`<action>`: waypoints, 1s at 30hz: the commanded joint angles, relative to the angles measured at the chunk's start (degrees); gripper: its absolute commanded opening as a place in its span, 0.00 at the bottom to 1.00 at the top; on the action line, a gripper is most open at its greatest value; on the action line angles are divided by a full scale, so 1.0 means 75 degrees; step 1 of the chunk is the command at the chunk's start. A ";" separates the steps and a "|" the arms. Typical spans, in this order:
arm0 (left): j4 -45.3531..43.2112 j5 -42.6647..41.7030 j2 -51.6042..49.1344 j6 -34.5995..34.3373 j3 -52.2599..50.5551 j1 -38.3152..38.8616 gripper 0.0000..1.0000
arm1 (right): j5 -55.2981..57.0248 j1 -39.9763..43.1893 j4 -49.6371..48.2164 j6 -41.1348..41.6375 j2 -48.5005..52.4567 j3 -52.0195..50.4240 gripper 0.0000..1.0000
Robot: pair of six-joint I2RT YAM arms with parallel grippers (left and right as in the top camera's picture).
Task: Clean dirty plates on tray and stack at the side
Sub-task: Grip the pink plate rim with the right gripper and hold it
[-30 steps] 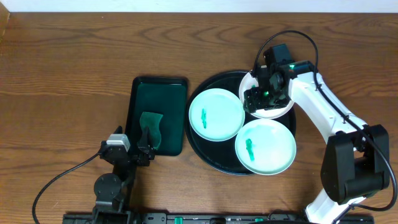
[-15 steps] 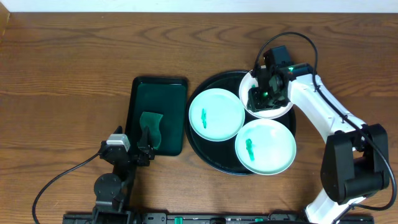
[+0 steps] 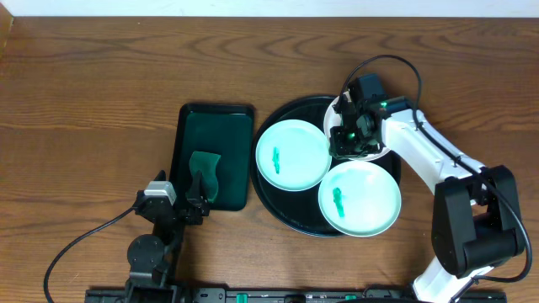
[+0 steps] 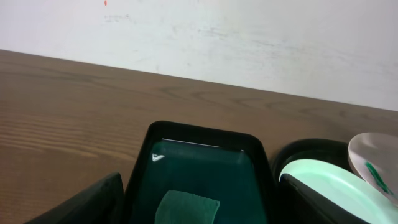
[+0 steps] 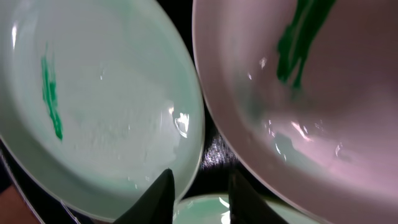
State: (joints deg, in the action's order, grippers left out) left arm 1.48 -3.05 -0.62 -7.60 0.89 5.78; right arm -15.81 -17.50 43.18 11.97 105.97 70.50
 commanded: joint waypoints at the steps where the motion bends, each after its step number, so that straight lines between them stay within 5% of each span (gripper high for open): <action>1: 0.0318 0.0035 0.0052 0.0064 -0.0085 0.0020 0.79 | 0.0070 -0.0082 -0.0315 0.0536 0.0012 -0.0370 0.24; 12: 0.0318 0.0035 0.0052 0.0064 -0.0085 0.0020 0.79 | 0.0044 -0.0117 -0.0828 0.0836 0.0012 -0.0644 0.17; 30: 0.0318 0.0035 0.0052 0.0064 -0.0085 0.0020 0.79 | 0.0044 -0.0230 -0.1445 0.1035 0.0012 -0.0924 0.20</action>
State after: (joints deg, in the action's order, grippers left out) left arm 1.48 -3.05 -0.62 -7.60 0.89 5.78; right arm -15.92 -18.90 32.34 19.14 105.97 63.96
